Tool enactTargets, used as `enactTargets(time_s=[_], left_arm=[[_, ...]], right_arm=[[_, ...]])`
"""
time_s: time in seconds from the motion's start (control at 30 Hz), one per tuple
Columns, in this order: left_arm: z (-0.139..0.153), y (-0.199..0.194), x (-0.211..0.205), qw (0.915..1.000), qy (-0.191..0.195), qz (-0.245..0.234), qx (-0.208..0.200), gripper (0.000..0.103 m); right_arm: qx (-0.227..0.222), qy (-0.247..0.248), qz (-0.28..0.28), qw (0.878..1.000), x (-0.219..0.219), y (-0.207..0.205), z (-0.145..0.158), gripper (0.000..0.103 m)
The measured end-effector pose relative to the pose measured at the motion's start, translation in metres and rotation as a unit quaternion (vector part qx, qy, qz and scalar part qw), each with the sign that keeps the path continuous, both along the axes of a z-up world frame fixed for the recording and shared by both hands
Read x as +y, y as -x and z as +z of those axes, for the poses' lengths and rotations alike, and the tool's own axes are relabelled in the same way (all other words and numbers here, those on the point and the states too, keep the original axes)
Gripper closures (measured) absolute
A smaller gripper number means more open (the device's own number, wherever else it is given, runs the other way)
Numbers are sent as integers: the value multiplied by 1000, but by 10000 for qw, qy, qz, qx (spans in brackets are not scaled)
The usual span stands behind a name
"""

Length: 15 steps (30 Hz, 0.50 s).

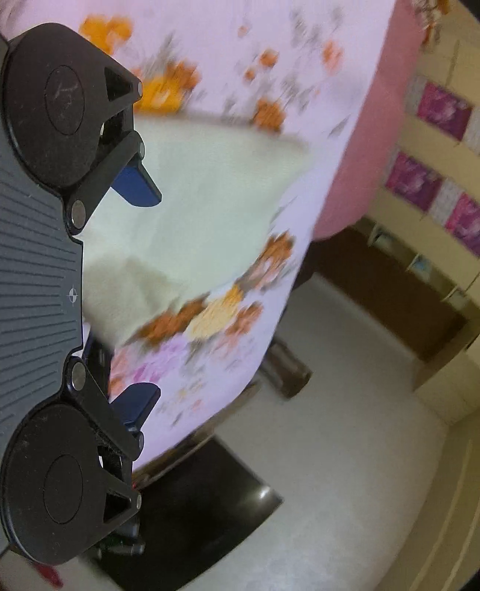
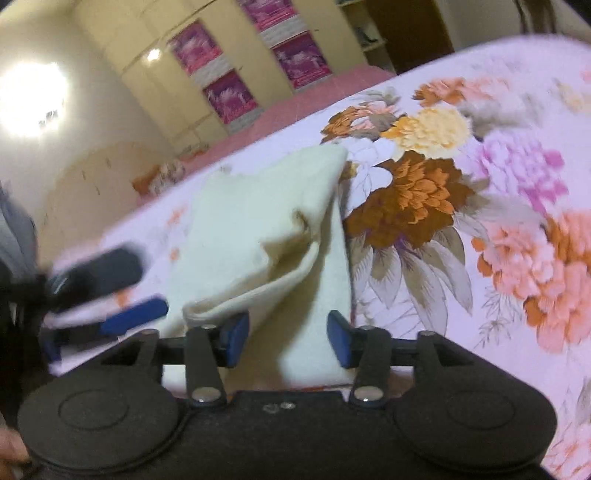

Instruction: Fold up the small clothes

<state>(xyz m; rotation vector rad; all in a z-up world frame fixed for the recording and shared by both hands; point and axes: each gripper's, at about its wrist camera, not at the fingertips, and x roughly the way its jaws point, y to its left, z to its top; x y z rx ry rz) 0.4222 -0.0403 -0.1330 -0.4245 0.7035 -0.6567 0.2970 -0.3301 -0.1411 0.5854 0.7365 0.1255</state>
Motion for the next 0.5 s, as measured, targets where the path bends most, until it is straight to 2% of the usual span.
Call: enactTargets(time_s=[0.17, 0.27, 0.3, 0.37, 0.5], left_arm=[[-22, -22, 22, 9932, -811, 831, -83, 3], [-39, -26, 17, 9925, -988, 711, 97, 3], [-44, -24, 13, 9924, -1065, 606, 141, 3], [-54, -25, 3, 9930, -1075, 421, 261, 3], [-59, -22, 0, 9928, -1106, 439, 114, 2]], right_arm=[[-83, -418, -145, 9990, -11, -17, 2, 46], [-165, -558, -157, 9982, -11, -29, 3, 31], [-134, -619, -144, 9979, -9, -34, 1, 31], [-14, -611, -95, 9981, -5, -46, -5, 35], [122, -357, -85, 9993, 2, -67, -15, 51]])
